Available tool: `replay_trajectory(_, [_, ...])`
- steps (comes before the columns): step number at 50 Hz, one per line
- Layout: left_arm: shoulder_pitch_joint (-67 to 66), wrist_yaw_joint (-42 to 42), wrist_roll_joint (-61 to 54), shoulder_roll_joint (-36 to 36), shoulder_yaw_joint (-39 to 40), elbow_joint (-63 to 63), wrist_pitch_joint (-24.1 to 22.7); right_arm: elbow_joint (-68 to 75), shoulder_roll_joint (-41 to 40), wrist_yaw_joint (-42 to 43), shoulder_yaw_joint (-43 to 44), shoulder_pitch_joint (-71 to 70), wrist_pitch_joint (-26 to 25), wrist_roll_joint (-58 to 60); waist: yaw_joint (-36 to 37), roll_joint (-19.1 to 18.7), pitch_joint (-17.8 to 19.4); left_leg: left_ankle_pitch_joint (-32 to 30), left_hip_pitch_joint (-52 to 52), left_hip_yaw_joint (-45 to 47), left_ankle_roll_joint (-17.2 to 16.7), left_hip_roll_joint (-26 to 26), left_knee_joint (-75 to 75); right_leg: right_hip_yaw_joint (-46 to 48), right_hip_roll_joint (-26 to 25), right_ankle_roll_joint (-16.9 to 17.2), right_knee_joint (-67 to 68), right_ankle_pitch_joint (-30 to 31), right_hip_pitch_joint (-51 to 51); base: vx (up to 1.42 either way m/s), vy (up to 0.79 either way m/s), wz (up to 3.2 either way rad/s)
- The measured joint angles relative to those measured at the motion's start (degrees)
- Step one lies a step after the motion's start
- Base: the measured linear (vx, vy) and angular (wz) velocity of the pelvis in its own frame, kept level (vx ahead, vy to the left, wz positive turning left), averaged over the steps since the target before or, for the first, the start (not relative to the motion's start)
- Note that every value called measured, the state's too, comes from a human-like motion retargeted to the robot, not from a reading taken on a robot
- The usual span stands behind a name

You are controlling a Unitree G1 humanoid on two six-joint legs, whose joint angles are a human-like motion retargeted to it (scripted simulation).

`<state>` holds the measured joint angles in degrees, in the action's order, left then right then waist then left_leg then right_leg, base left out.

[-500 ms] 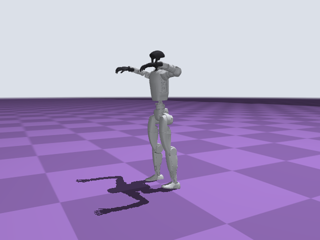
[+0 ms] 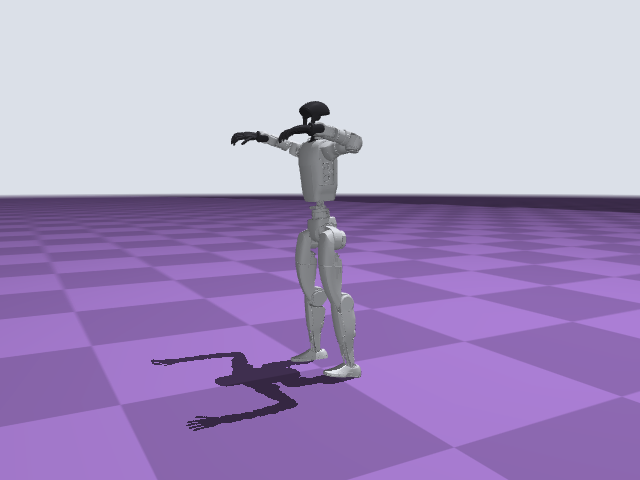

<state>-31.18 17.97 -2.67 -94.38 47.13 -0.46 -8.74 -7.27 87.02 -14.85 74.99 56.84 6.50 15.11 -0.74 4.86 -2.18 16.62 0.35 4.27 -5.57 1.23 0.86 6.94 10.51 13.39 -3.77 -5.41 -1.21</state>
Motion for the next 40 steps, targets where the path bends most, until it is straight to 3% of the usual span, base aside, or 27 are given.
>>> replay_trajectory(40, [-0.5, -0.8, 2.0, 0.2, 1.4, -0.7, 0.0, 0.1, -0.1, 0.1, 0.9, 0.9, 0.0, 1.6, -0.1, -0.4, 0.2, 0.2, 0.1, 0.2, 0.0, 0.0, 0.0, -0.2, 0.0, -0.1, 0.0, -0.1, 0.0, 0.00, 0.00, 0.00])
